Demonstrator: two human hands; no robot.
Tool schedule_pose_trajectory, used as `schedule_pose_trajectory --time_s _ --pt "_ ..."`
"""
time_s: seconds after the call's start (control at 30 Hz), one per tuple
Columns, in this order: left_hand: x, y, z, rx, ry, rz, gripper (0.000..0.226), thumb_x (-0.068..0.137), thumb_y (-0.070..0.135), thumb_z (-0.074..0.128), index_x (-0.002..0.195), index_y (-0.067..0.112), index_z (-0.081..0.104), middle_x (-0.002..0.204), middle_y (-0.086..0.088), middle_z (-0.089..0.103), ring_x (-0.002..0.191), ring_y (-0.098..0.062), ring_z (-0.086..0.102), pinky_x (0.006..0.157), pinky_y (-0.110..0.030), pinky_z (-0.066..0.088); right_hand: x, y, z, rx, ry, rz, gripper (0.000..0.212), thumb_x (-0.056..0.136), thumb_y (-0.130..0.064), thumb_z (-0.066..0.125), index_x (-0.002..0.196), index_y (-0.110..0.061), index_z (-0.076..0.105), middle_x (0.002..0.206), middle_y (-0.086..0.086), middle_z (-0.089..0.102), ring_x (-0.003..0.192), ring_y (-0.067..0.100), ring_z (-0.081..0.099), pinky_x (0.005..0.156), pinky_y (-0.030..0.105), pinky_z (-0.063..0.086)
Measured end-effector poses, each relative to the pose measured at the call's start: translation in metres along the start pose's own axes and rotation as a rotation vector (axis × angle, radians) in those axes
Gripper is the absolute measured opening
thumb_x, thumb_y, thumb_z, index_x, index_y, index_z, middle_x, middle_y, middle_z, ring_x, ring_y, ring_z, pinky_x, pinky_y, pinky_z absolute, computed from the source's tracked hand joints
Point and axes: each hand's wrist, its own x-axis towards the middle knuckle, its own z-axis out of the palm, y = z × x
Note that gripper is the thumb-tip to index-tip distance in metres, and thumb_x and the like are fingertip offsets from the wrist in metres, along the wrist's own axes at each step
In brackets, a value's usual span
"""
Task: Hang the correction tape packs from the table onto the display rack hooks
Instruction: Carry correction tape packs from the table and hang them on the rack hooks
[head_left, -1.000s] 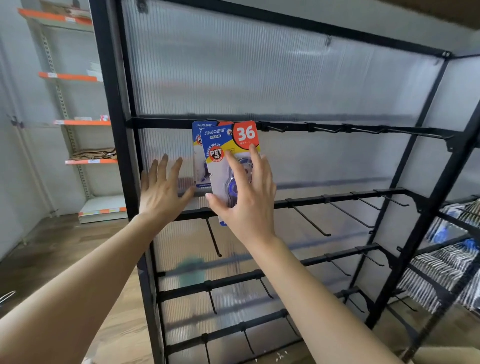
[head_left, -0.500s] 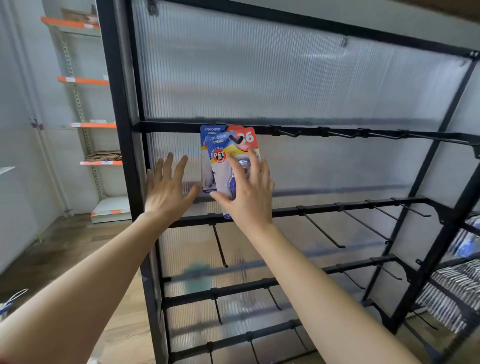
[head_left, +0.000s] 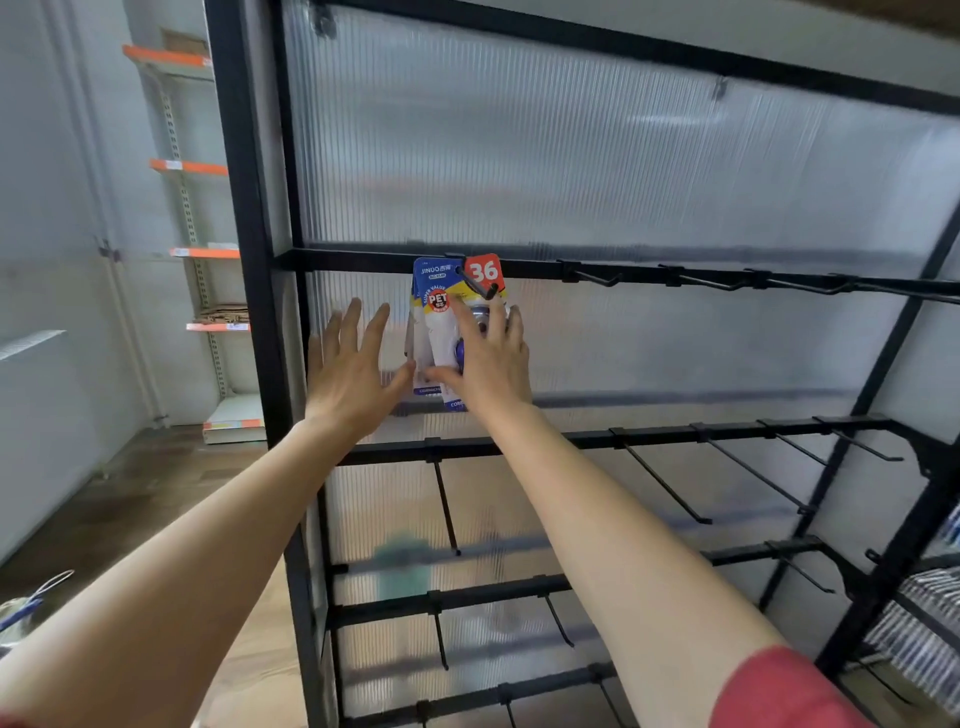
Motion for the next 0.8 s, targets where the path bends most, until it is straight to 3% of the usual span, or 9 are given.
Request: schedule_pose_trajectory --time_s 0.17,0.47,0.8 --pt "-0.008 -0.007 0.000 -0.015 -0.007 0.020 0.075 0.095 0.049 0.048 0.153 0.028 0.006 0.161 -0.003 -0.005 0.148 -0.024 -0.008 0.117 -0.043 -0.005 -0.016 0.004 -0.001 0.001 -0.030 -0.033 0.087 0.091 -0.053 0.053 0.153 -0.031 -0.004 0.160 0.009 -0.011 0.147 0.036 -0.006 0.116 0.054 0.013" --pt "-0.049 -0.003 0.004 -0.050 -0.019 0.045 0.072 0.095 0.046 0.047 0.153 0.025 0.011 0.161 -0.007 0.001 0.148 -0.025 -0.001 0.118 -0.044 0.000 -0.100 0.019 -0.001 0.052 -0.010 0.070 0.074 0.096 -0.042 0.050 0.154 -0.026 0.006 0.161 0.013 -0.002 0.147 0.033 0.003 0.117 0.049 0.010" --pt "-0.128 0.028 0.006 -0.034 -0.057 0.032 0.068 0.096 0.045 0.045 0.153 0.025 0.013 0.160 -0.012 0.008 0.147 -0.030 0.006 0.118 -0.047 0.005 -0.192 0.057 -0.007 -0.023 -0.189 0.130 0.071 0.098 -0.041 0.046 0.154 -0.025 0.005 0.161 0.012 0.001 0.147 0.034 0.005 0.116 0.050 0.011"
